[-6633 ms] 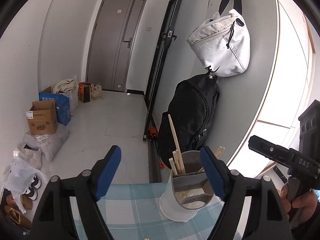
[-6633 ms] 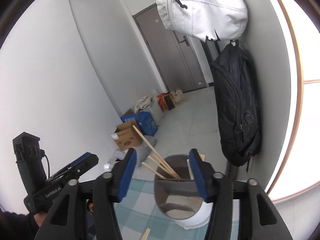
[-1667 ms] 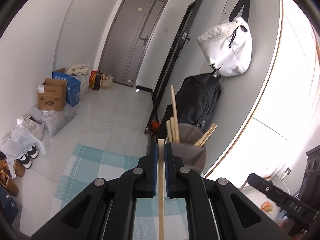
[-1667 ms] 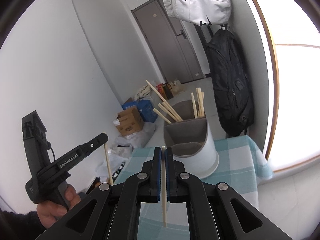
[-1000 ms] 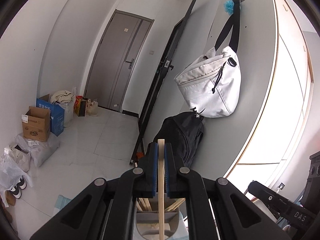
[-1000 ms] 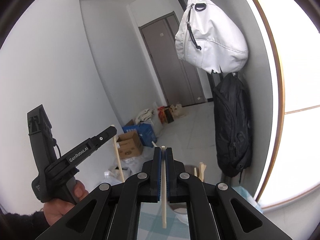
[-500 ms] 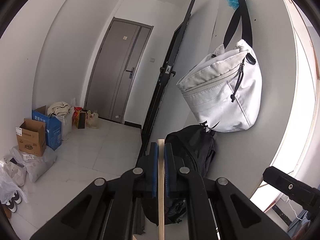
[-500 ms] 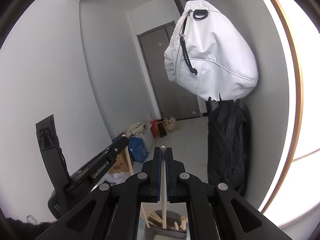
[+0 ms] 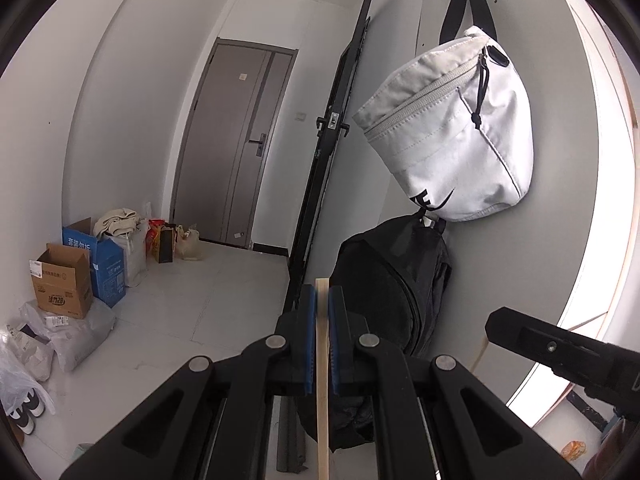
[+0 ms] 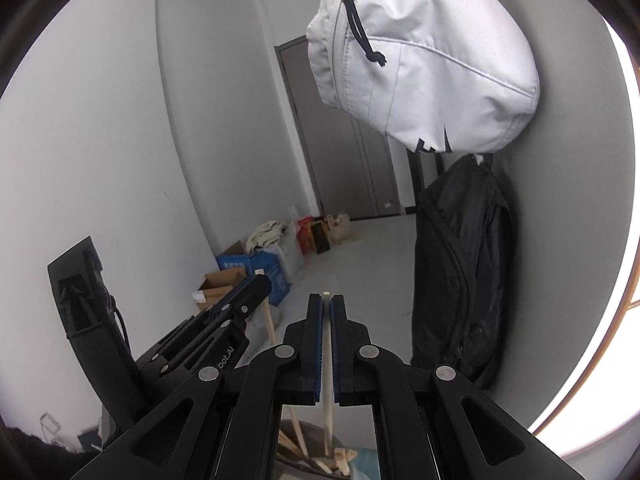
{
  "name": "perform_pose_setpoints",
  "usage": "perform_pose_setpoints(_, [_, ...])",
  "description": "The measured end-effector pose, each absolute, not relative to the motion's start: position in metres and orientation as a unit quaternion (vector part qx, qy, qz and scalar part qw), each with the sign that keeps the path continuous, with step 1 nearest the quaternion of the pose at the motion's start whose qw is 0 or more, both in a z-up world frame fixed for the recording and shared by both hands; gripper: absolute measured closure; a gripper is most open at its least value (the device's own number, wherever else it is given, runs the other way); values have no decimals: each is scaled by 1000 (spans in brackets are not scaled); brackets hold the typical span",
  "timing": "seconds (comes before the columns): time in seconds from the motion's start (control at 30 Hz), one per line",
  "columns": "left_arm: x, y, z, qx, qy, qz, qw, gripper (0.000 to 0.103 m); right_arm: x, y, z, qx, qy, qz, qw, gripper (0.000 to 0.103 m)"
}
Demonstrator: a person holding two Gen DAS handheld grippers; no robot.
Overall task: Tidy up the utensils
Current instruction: 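Raise both held chopsticks up over the white holder, then open both tools above the white holder, releasing the chopsticks inside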
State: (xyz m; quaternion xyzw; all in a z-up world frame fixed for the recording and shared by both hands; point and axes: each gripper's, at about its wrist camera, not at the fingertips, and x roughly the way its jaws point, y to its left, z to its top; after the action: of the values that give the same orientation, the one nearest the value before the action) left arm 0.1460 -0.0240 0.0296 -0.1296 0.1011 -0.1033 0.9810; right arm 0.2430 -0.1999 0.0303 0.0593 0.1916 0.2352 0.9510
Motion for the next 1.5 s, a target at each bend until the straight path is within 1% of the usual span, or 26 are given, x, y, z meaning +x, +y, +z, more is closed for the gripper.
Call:
perform_pose_setpoints(0.3, [139,-32,29,-114,111,-134,978,101,237,-194,16,41,210,256,943,100])
perform_pose_setpoints(0.47, [135,-29,29,-109,133,-177,969,101,228,-191,8,20,218,253,943,100])
perform_pose_setpoints(0.93, [113,-32,42,-70,174,-264,946,100,206,-192,-8,32,243,263,933,100])
perform_pose_setpoints(1.1, [105,-33,44,-64,186,-273,942,100,203,-190,-14,29,257,265,929,99])
perform_pose_setpoints(1.3, [106,-29,35,-61,223,-268,935,100,205,-188,-20,42,277,270,921,99])
perform_pose_setpoints(1.5, [93,-24,38,-61,221,-269,935,100,209,-192,-27,63,298,266,915,98])
